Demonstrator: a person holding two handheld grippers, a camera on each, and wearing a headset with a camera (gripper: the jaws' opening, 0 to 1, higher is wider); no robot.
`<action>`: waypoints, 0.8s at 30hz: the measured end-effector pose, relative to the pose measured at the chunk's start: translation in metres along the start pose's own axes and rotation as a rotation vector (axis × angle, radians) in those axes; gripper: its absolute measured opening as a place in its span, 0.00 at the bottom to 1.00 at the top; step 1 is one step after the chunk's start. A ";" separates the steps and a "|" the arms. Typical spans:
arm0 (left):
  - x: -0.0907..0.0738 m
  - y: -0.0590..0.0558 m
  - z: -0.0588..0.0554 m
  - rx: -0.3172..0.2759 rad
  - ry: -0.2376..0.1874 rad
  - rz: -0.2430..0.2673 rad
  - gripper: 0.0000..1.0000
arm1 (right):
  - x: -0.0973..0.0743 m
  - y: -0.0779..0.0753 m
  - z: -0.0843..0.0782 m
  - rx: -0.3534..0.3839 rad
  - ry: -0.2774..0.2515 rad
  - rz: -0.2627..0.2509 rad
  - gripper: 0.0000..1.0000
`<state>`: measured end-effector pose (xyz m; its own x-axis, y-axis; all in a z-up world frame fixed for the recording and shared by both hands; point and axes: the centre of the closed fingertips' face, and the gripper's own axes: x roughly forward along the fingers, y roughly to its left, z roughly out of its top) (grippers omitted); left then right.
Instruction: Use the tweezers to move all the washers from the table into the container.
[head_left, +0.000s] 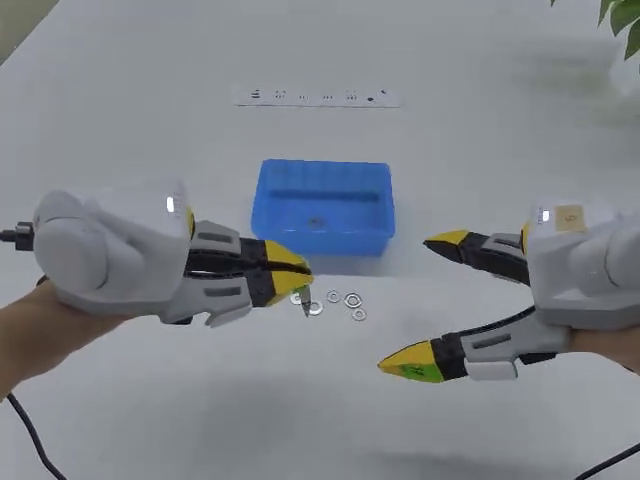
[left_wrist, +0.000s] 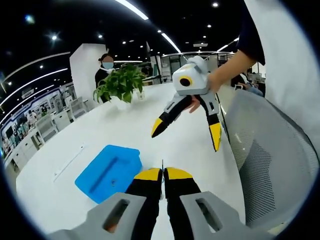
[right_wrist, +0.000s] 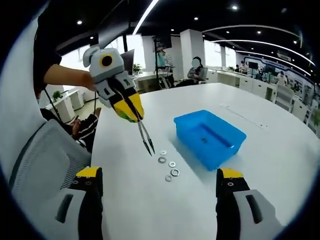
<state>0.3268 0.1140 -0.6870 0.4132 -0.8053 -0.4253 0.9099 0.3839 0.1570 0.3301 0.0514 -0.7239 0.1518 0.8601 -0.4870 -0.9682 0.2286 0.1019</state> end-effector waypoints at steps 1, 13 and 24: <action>0.001 0.001 -0.001 0.007 0.001 0.001 0.05 | 0.000 0.001 0.000 0.002 -0.001 0.002 0.96; 0.009 0.004 -0.007 0.017 0.000 -0.024 0.05 | 0.007 0.001 -0.010 0.094 -0.033 0.010 1.00; 0.015 0.003 -0.007 0.013 -0.017 -0.046 0.05 | 0.006 0.002 -0.006 0.147 -0.062 0.017 1.00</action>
<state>0.3358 0.1063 -0.6991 0.3710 -0.8296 -0.4173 0.9285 0.3401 0.1494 0.3279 0.0546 -0.7323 0.1524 0.8900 -0.4297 -0.9319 0.2743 0.2375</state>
